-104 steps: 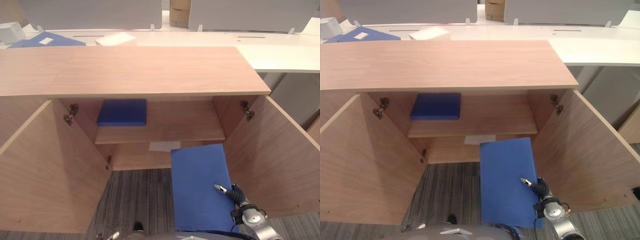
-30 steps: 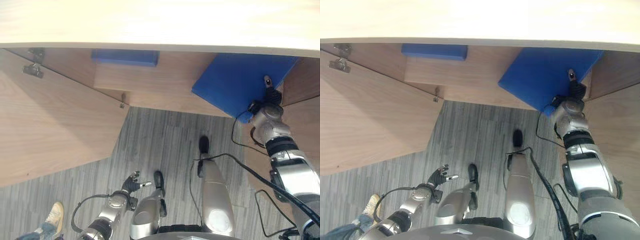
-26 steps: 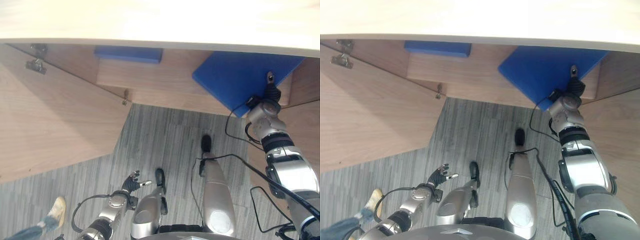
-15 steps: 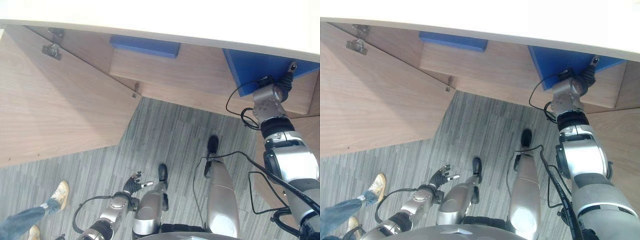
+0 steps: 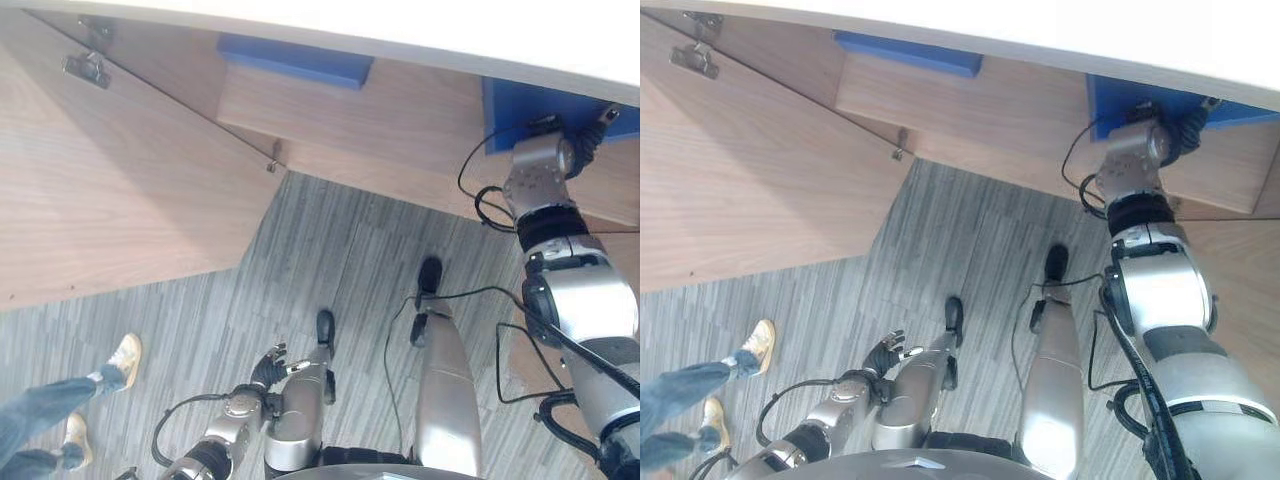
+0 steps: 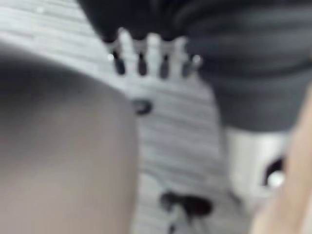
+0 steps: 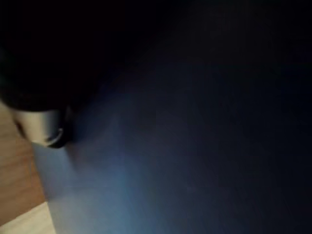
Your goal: Put the empty folder in the office cabinet
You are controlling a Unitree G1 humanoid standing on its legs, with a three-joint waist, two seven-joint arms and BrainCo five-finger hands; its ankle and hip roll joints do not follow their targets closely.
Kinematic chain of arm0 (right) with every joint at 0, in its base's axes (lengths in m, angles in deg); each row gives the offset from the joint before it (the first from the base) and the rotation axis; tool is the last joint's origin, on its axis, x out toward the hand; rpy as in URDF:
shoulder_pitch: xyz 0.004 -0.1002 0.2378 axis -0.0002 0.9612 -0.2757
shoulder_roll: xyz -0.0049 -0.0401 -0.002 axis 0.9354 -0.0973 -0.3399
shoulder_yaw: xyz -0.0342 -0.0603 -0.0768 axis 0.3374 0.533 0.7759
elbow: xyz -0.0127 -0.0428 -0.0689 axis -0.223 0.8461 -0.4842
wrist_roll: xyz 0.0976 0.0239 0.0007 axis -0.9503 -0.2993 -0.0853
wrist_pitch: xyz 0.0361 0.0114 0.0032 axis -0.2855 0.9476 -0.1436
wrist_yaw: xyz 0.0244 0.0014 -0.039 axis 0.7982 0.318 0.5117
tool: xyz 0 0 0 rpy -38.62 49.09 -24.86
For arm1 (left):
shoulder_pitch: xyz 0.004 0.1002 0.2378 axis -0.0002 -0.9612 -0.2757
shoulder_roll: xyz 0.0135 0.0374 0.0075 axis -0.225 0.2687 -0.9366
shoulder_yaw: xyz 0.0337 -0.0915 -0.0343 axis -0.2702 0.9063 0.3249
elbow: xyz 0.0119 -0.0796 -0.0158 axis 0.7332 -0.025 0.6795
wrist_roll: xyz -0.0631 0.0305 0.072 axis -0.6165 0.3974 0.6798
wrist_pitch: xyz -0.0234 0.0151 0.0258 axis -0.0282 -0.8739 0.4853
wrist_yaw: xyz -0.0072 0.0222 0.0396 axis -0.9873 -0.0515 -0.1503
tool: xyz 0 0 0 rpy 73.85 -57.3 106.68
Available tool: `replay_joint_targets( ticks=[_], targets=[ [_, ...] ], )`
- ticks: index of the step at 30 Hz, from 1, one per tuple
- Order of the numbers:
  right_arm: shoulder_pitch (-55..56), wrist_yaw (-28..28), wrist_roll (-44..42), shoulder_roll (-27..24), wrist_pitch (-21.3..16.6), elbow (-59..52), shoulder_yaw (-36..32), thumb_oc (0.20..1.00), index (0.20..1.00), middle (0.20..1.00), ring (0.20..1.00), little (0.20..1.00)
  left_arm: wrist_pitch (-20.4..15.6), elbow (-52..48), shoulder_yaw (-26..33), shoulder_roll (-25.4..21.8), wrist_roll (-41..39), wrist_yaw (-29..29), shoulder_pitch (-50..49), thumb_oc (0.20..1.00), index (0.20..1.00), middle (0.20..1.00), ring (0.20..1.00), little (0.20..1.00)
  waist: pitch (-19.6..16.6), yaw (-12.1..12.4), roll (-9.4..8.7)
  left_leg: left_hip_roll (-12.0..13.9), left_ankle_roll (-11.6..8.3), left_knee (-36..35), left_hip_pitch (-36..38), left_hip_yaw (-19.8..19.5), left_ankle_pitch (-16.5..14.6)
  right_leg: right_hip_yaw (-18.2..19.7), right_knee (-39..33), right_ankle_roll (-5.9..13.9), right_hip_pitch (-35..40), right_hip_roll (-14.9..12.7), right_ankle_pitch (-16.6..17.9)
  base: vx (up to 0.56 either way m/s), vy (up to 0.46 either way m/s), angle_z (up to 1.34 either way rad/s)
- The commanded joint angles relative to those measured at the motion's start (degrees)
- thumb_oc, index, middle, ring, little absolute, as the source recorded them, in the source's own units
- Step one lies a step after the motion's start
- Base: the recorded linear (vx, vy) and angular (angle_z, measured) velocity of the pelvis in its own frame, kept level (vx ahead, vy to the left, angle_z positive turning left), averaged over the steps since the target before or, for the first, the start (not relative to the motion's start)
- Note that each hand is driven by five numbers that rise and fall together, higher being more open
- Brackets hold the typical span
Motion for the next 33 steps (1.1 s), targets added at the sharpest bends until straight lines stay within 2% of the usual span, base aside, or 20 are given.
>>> replay_joint_targets(
  ticks=[1,2,3,6,8,12,13,14,15,19,22,26,28,29,30,33],
  targets=[
    [-3.36,-4.01,-4.02,-6.34,-9.31,1.75,0.93,0.2,0.2,0.2,0.2,0.2,-0.87,-1.18,-3.07,-2.15,-2.36,1.19,-4.38,1.0,1.0,1.0,1.0,1.0,-1.17,0.78,1.53,3.55,1.38,7.06,-2.05,0.18,-5.87,2.66,-0.14,4.61,-2.93,-1.95,-1.66,0.12,0.012,0.06],
    [-3.35,-3.89,-4.58,-6.45,-9.7,1.89,0.96,0.2,0.2,0.2,0.2,0.2,-1.02,-1.3,-3.0,-2.1,-2.56,1.37,-4.72,1.0,1.0,1.0,1.0,1.0,-1.17,0.98,1.9,3.59,1.55,7.26,-1.66,-0.15,-6.73,2.89,0.51,5.05,-2.46,-1.85,-3.2,0.12,0.044,-0.03],
    [-3.8,-3.57,-4.0,-7.1,-11.47,2.11,1.02,0.2,0.2,0.2,0.2,0.2,-1.97,-2.07,-2.97,-1.88,-3.97,2.54,-5.78,1.0,1.0,1.0,1.0,1.0,-1.17,1.26,2.48,3.64,1.55,8.23,-3.51,-0.27,-5.99,2.64,1.49,4.5,-3.14,-1.78,-4.41,0.1,0.05,-0.05],
    [-4.17,-5.1,-2.58,-7.14,-12.82,1.8,1.16,0.2,0.2,0.2,0.2,0.2,-2.36,-3.12,-3.18,-1.81,-5.22,3.04,-6.45,1.0,1.0,1.0,1.0,1.0,-1.17,1.33,2.9,3.66,1.6,9.09,-4.97,-0.31,-5.26,2.64,2.17,4.09,-3.76,-1.81,-5.04,0.02,0.007,0.0],
    [-4.24,-4.14,-0.64,-7.48,-12.57,1.18,1.11,0.2,0.2,0.2,0.2,0.2,-2.22,-4.56,-3.31,-1.95,-6.7,3.54,-7.43,1.0,1.0,1.0,1.0,1.0,-1.17,1.51,3.42,3.51,1.66,10.18,-6.72,-0.55,-4.74,2.59,2.88,3.78,-4.47,-1.92,-5.82,0.07,0.025,0.05],
    [-6.19,-0.54,3.73,-7.61,-7.98,-0.11,3.23,0.2,0.2,0.2,0.2,0.2,-1.36,-7.38,-3.54,-2.71,-9.41,3.76,-8.48,1.0,1.0,1.0,1.0,1.0,-1.17,1.84,4.35,3.06,1.48,12.87,-10.57,-0.79,-3.63,2.57,4.57,2.63,-6.1,-1.85,-7.59,0.05,0.016,0.04],
    [-6.19,-0.54,3.73,-7.61,-7.98,-0.11,3.23,0.2,0.2,0.2,0.2,0.2,-1.36,-7.38,-3.54,-2.71,-9.41,3.76,-8.48,1.0,1.0,1.0,1.0,1.0,-1.17,1.84,4.35,3.06,1.48,12.87,-10.57,-0.79,-3.63,2.57,4.57,2.63,-6.1,-1.85,-7.59,0.03,-0.008,-0.09],
    [-6.99,2.2,5.72,-7.86,-5.7,-0.27,4.35,0.2,0.2,0.2,0.2,0.2,-1.37,-7.99,-3.48,-2.8,-10.12,4.09,-8.84,1.0,1.0,1.0,1.0,1.0,-1.17,1.97,4.67,2.8,1.45,13.7,-11.78,-0.89,-3.15,2.7,5.25,2.15,-6.64,-1.61,-8.19,0.03,0.001,-0.06],
    [-8.19,1.88,6.83,-7.73,-4.29,-1.01,5.74,0.2,0.2,0.2,0.2,0.2,-1.86,-8.69,-3.84,-3.12,-11.32,4.57,-9.3,1.0,1.0,1.0,1.0,1.0,-1.17,1.98,5.11,2.4,1.28,14.68,-13.18,-0.9,-2.37,2.89,5.9,1.45,-7.17,-1.24,-8.8,0.03,0.001,-0.06],
    [-9.21,4.5,9.19,-8.36,-2.21,-1.21,6.58,0.2,0.2,0.2,0.2,0.2,-2.34,-9.17,-3.73,-2.97,-12.38,4.95,-10.16,1.0,1.0,1.0,1.0,1.0,-1.17,2.06,5.51,1.88,1.22,15.65,-14.46,-0.98,-2.06,2.92,6.05,1.0,-7.54,-1.16,-9.32,0.01,0.008,0.03],
    [-10.57,6.1,15.54,-8.85,1.24,-2.12,7.98,0.2,0.2,0.2,0.2,0.2,-2.32,-9.07,-3.04,-3.08,-12.3,5.94,-10.85,1.0,1.0,1.0,1.0,1.0,-1.17,2.07,5.89,1.62,0.81,16.95,-16.77,-0.45,-1.16,2.85,5.71,0.33,-8.09,-1.02,-9.76,0.0,0.0,0.0],
    [-10.36,6.33,15.6,-9.43,3.12,-2.04,8.49,0.2,0.2,0.2,0.2,0.2,-2.95,-9.22,-2.4,-3.22,-11.72,7.15,-11.99,1.0,1.0,1.0,1.0,1.0,-1.17,2.2,5.94,1.69,0.6,17.61,-17.75,0.12,-0.92,2.52,5.03,0.13,-8.02,-1.0,-9.77,-0.01,0.008,0.04],
    [-10.42,6.9,16.02,-9.47,2.87,-1.3,8.46,0.2,0.2,0.2,0.2,0.2,-4.17,-9.21,-2.35,-3.2,-11.47,8.21,-12.78,1.0,1.0,1.0,1.0,1.0,-1.17,2.35,6.18,1.79,0.55,18.03,-18.18,0.61,-0.71,2.28,4.54,-0.09,-7.72,-1.09,-9.92,0.0,0.015,-0.04],
    [-10.56,7.01,15.16,-9.29,3.84,-1.08,8.24,0.555,0.555,0.555,0.555,0.555,-4.21,-9.49,-2.6,-3.39,-12.03,8.26,-12.92,1.0,1.0,1.0,1.0,1.0,-1.17,2.33,6.33,1.8,0.47,18.31,-18.31,0.76,-0.68,2.27,4.31,-0.06,-7.5,-1.17,-9.91,0.01,0.029,-0.09],
    [-10.59,7.06,14.76,-9.13,3.97,-1.18,8.16,1.0,1.0,1.0,1.0,1.0,-4.19,-9.58,-2.63,-3.45,-12.21,8.33,-13.02,1.0,1.0,1.0,1.0,1.0,-1.17,2.29,6.39,1.85,0.44,18.5,-18.39,0.89,-0.63,2.32,4.25,-0.07,-7.44,-1.18,-9.88,0.01,0.032,-0.07],
    [-10.49,9.94,15.65,-8.83,7.27,-0.76,8.51,1.0,1.0,1.0,1.0,1.0,-3.79,-9.96,-2.36,-3.92,-12.61,8.35,-13.26,1.0,1.0,1.0,1.0,1.0,-1.17,2.28,6.41,1.99,0.33,19.33,-18.99,1.26,-0.78,2.57,4.07,-0.13,-7.07,-1.13,-10.06,0.01,0.018,-0.07]
  ],
)
